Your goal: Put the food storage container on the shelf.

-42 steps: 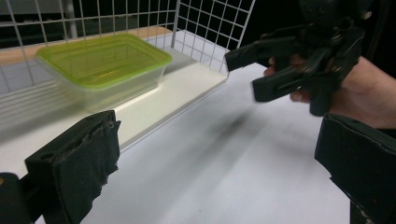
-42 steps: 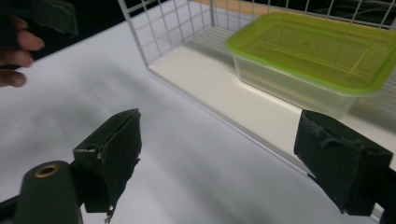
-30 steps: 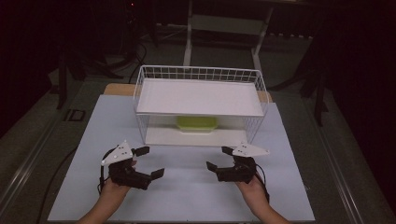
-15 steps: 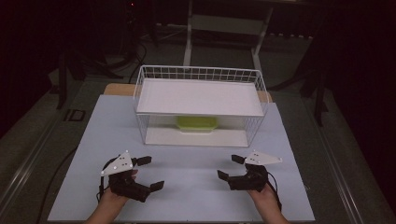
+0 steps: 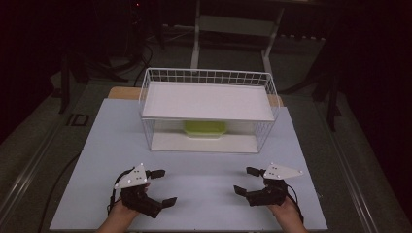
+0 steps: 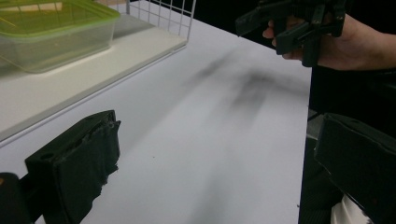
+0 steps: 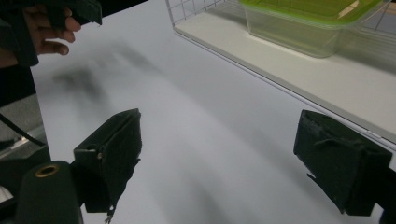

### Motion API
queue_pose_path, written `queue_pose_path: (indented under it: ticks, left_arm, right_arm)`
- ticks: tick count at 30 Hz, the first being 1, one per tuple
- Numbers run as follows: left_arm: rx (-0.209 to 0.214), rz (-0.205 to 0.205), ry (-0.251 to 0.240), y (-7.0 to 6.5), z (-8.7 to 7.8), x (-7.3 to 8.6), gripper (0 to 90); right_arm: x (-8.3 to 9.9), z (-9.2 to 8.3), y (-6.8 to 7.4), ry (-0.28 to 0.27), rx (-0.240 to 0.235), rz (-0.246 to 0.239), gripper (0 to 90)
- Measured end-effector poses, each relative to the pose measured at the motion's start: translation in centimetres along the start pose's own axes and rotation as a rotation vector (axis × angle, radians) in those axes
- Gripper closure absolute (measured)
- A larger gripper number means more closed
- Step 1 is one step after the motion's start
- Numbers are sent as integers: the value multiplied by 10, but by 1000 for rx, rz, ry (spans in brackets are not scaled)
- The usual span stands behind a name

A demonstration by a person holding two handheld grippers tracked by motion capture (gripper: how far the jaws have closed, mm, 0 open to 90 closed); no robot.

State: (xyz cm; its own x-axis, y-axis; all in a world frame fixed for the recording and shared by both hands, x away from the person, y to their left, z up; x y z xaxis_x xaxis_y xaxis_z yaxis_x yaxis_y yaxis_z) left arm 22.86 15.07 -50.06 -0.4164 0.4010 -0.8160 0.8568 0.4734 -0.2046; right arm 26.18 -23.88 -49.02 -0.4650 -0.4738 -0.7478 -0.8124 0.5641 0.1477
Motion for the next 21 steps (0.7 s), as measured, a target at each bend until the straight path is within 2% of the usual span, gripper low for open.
queue_pose_path:
  ticks: [6,9,12,16,21]
  left_arm:
    - [5,17,12,1,5,4,7]
    - [10,28,27,0,8,6,7]
    - [8,46,35,-1,11,7,7]
    - [2,56,17,0,11,6,7]
    - [1,41,-25,2,9,6,7]
  right_arm:
    - [3,-1,-4,-29,5,-32,151]
    - [7,3,-6,-4,-3,-27,152]
    - [9,8,-6,26,-10,-47,151]
    - [10,13,-5,51,-15,-73,151]
    - [12,14,-8,52,-21,-58,152]
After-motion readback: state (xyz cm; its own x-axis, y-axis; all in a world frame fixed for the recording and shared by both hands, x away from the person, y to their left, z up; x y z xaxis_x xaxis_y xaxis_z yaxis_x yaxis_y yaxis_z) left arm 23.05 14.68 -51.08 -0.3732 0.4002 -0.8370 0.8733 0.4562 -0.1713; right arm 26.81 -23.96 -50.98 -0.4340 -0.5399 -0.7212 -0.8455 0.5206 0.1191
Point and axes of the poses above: each handheld gripper's, and its own axes: z roughly forward along the jaws, x roughly out of its underside, y roughly to its left, the point moved 1 cm from there along z, roughly forward along the jaws, and after that the axes turned 12 degrees about y, right-handed, at the moved point
